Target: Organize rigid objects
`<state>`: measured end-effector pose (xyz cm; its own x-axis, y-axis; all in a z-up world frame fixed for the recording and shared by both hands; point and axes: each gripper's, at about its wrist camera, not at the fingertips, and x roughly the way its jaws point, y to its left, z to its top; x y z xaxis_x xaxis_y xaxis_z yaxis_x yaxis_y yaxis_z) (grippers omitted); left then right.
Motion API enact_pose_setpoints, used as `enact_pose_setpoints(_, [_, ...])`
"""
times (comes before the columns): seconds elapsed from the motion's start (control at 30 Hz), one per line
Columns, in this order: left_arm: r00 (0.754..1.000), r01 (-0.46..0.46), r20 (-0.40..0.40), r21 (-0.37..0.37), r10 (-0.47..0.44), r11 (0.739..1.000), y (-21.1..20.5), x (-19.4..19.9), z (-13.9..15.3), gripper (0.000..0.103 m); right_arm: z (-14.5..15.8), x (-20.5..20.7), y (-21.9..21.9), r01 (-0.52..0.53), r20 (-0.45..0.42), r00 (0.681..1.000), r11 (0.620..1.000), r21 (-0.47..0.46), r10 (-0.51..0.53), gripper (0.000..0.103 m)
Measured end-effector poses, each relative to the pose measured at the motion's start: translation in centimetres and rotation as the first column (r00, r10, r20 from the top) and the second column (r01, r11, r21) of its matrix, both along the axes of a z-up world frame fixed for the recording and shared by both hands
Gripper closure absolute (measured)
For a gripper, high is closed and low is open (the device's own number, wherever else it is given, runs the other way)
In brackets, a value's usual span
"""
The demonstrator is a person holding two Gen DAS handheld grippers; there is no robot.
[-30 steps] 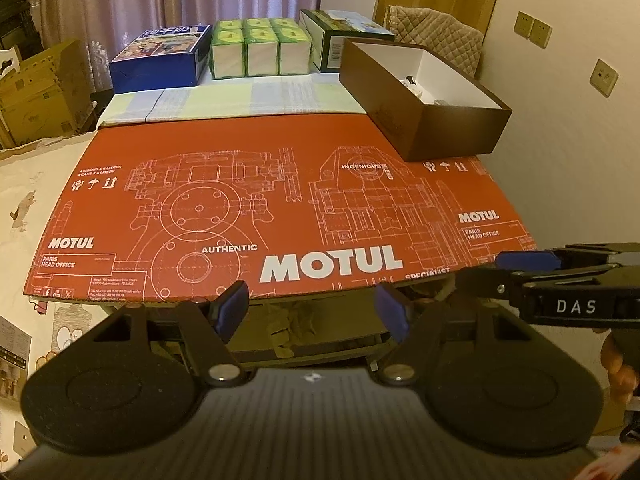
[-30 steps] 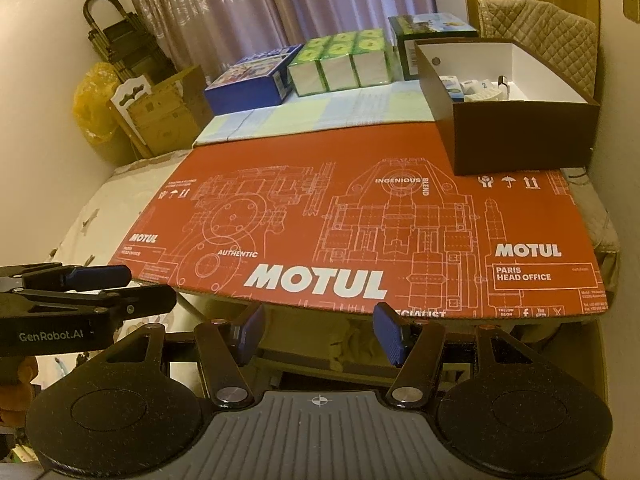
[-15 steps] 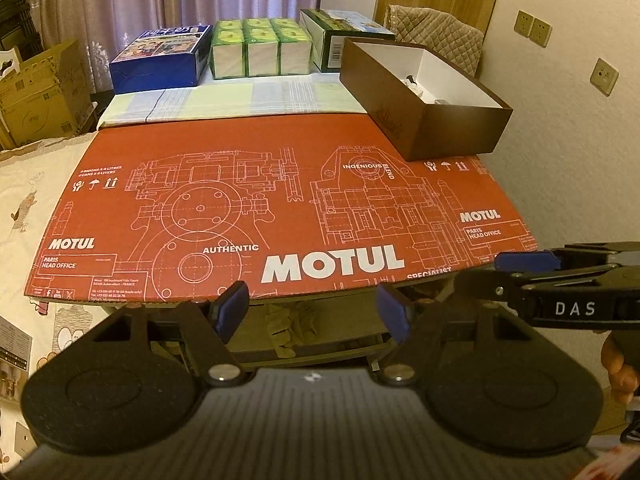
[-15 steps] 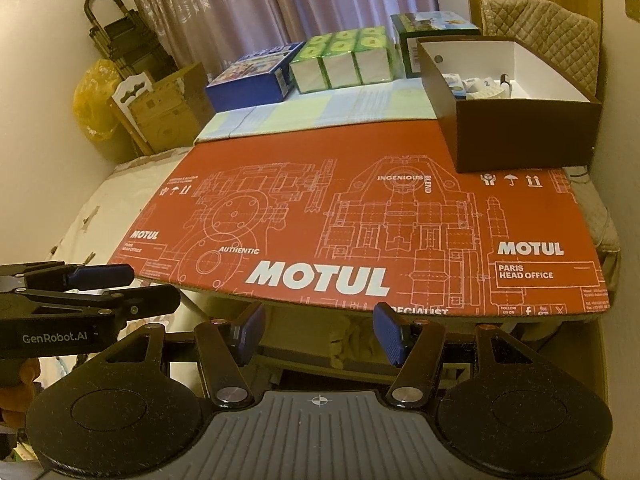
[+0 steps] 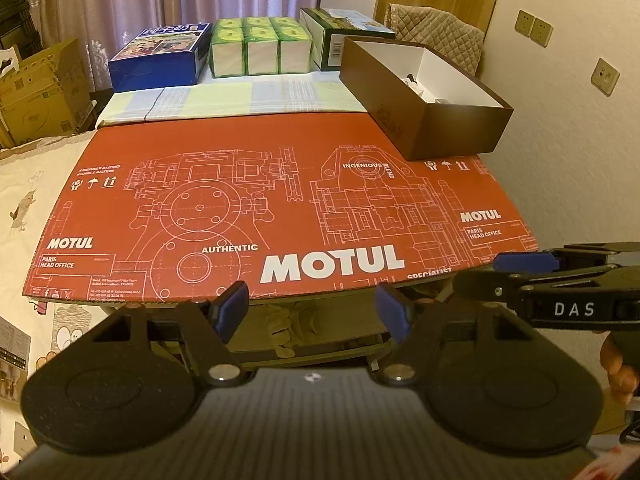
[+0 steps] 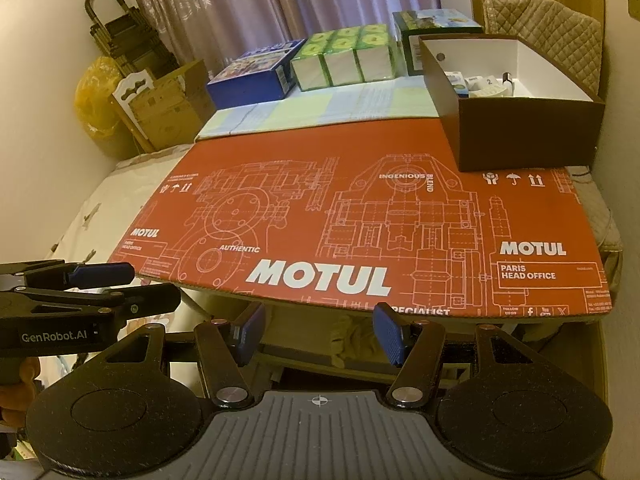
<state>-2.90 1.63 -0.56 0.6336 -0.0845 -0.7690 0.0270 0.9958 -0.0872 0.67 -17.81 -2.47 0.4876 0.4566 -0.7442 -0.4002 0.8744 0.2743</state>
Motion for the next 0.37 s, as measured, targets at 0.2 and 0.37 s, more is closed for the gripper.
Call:
enact_pose_setpoints(0.2, [1.000,0.002,0.001,-0.004,-0.002,1.000,-0.05,0.10,-0.11,0.036,-0.08,0.27,0.01,0.002,-0.008,1.000,1.000,-0.001,-0.002,0.046])
enact_pose_setpoints(0.37, [1.000,-0.004,-0.009,-0.006,0.004,1.000,0.07,0.58,-0.38,0.036,-0.16,0.54,0.15,-0.001,-0.011,1.000,1.000,-0.003,0.001,0.046])
